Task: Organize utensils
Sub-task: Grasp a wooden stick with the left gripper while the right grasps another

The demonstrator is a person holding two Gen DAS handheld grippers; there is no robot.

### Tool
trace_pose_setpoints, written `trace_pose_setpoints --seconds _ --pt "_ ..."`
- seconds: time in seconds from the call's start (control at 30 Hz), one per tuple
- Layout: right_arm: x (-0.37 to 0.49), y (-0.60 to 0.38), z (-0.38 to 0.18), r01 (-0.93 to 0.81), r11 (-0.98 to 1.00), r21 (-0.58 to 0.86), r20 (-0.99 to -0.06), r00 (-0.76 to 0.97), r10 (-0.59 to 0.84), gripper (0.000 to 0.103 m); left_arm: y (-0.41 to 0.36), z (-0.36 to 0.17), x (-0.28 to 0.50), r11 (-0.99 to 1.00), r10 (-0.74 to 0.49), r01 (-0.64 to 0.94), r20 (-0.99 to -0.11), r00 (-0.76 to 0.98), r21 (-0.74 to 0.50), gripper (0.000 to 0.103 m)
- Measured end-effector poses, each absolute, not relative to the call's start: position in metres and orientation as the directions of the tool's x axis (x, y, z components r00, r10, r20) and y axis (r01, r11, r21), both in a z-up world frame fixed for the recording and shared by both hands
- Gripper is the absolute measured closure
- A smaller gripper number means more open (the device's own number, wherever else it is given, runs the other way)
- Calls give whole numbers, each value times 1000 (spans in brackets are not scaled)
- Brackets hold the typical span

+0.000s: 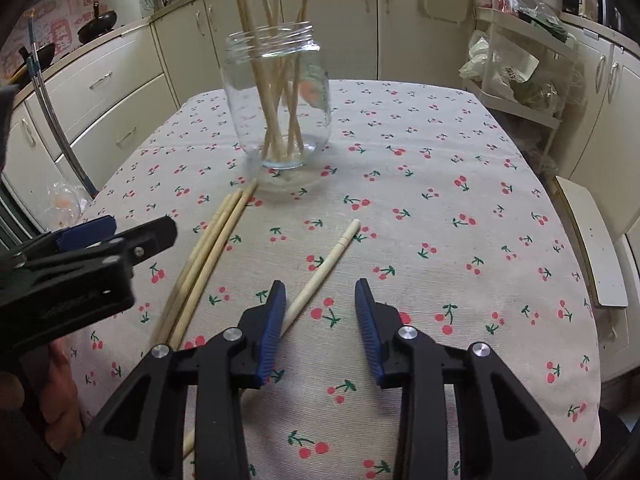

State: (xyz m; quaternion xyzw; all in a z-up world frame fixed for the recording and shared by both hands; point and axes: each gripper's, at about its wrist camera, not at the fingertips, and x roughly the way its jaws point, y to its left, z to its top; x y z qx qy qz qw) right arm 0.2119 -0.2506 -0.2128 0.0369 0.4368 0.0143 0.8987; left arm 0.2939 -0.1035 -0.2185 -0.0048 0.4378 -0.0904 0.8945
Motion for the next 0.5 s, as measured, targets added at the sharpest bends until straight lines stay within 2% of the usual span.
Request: trace_pose_setpoints --seconds 0.2,0.4,0.5 --pt "211 -250 -214 3 995 102 -773 629 77 63 -110 -226 300 982 -163 171 -806 569 -77 22" --pt "212 -249 -214 -5 994 109 -773 629 88 60 -118 -231 305 985 -114 171 -829 548 -22 22" --pt "212 -247 -214 -12 994 111 -777 623 94 54 -124 -233 308 985 -78 174 -835 545 22 22"
